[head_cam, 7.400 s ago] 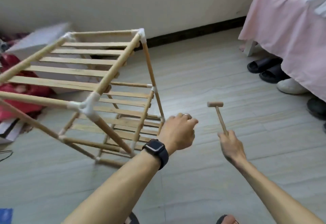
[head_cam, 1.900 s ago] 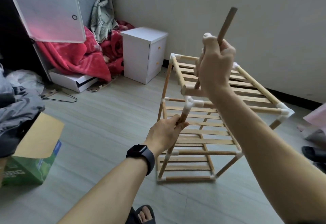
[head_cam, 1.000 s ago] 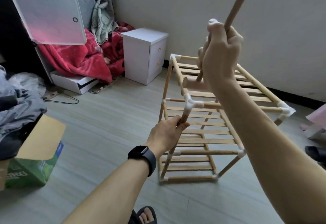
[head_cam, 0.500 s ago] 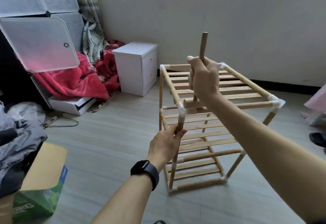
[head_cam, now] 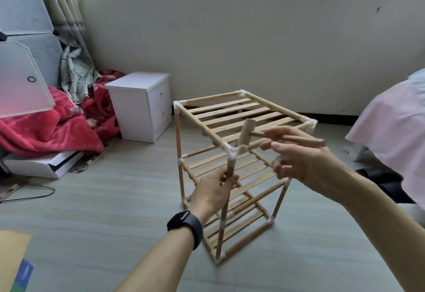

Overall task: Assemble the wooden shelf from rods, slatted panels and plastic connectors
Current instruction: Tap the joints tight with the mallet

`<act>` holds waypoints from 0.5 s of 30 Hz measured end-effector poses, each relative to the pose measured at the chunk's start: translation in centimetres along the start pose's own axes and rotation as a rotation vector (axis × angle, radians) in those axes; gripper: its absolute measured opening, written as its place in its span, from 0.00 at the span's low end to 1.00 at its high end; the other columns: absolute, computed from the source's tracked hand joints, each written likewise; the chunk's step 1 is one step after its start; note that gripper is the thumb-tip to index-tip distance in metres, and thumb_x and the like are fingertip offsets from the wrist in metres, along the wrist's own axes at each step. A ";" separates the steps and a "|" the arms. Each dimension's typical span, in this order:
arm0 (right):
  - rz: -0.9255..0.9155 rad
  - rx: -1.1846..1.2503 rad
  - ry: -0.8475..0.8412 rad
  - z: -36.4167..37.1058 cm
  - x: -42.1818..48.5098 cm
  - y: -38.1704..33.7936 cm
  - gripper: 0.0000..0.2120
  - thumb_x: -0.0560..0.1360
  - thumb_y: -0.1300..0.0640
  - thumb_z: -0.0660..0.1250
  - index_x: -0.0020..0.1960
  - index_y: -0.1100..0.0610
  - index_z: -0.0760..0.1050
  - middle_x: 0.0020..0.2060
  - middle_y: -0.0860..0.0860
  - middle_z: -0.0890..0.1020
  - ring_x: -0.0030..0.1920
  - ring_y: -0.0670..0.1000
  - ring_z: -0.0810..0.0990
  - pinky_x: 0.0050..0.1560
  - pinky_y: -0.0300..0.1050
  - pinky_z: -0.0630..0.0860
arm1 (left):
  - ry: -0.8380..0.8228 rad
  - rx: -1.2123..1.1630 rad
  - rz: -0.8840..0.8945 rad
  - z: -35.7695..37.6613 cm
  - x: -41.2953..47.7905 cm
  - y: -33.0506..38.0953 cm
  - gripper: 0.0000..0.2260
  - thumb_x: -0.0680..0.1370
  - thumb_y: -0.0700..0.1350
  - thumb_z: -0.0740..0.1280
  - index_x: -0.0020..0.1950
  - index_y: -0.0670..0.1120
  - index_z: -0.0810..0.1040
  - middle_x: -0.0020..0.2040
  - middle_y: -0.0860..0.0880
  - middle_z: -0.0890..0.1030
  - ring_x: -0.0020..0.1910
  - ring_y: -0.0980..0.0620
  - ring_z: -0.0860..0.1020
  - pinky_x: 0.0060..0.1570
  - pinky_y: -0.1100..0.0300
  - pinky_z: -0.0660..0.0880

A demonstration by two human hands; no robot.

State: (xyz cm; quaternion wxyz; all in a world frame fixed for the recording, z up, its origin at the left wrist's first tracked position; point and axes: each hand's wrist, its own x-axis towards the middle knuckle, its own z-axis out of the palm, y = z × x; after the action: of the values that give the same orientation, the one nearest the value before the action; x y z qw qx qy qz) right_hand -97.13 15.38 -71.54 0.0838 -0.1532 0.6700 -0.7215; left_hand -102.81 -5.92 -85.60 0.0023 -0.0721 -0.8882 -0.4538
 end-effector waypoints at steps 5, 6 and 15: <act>0.167 0.244 -0.372 -3.1 -3.3 -1.2 0.39 0.67 0.58 0.78 0.75 0.61 0.69 0.72 0.65 0.71 0.50 0.60 0.81 0.52 0.53 0.81 | 0.050 -0.103 0.118 1.7 0.2 1.8 0.19 0.79 0.69 0.56 0.54 0.57 0.76 0.46 0.52 0.83 0.44 0.52 0.81 0.47 0.45 0.80; 0.194 0.278 -0.406 -3.3 -3.6 -1.4 0.39 0.69 0.55 0.77 0.76 0.62 0.68 0.73 0.66 0.69 0.51 0.60 0.81 0.52 0.52 0.81 | 0.059 -0.101 0.126 1.8 0.2 2.1 0.22 0.78 0.70 0.54 0.53 0.56 0.76 0.45 0.51 0.83 0.42 0.52 0.81 0.45 0.45 0.80; 0.117 -0.356 0.152 -1.8 -4.9 1.8 0.11 0.84 0.58 0.60 0.65 0.54 0.68 0.48 0.55 0.86 0.25 0.44 0.73 0.24 0.35 0.69 | 0.006 -0.117 0.118 1.6 -1.0 2.6 0.30 0.79 0.73 0.45 0.58 0.53 0.75 0.53 0.43 0.84 0.46 0.49 0.79 0.53 0.40 0.78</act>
State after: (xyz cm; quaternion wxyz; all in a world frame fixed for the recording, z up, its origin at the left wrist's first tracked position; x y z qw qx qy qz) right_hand -93.28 18.55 -73.97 0.0463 -0.0717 0.7991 -0.5952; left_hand -101.43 -3.24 -84.55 0.0273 -0.1232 -0.8543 -0.5042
